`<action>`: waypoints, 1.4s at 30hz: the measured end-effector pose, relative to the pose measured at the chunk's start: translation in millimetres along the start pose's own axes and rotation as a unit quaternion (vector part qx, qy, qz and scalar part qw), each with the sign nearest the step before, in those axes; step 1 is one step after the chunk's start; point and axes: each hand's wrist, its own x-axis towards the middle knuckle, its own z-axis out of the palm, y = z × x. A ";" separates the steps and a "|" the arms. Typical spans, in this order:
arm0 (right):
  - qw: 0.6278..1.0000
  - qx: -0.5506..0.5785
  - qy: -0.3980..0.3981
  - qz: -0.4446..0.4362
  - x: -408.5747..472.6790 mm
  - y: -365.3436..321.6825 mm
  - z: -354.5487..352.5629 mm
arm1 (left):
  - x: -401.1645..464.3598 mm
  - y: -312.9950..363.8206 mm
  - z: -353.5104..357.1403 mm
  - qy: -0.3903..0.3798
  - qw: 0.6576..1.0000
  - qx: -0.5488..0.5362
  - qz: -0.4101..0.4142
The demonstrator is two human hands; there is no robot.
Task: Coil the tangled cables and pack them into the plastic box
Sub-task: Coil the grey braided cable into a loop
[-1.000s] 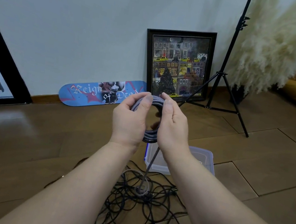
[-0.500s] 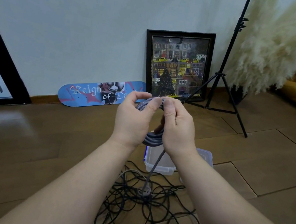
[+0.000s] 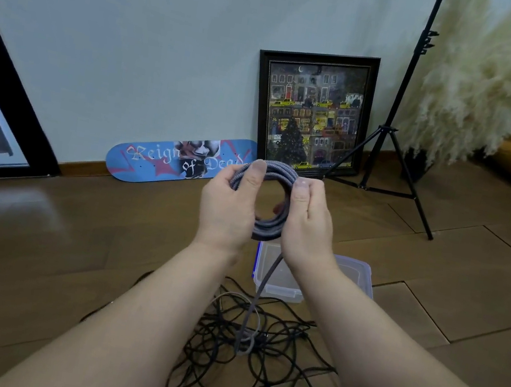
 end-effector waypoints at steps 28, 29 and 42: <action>0.988 0.151 -0.005 -0.002 10.8 9.0 3.0 | -8.2 9.8 4.9 -0.096 0.980 -0.141 -0.100; 0.988 0.155 -0.002 -0.005 10.6 8.1 1.9 | -8.3 10.4 5.9 -0.093 0.981 -0.138 -0.099; 1.000 -0.008 -0.015 -0.024 9.6 5.2 -10.5 | -2.7 9.3 -1.6 -0.116 0.991 -0.064 -0.022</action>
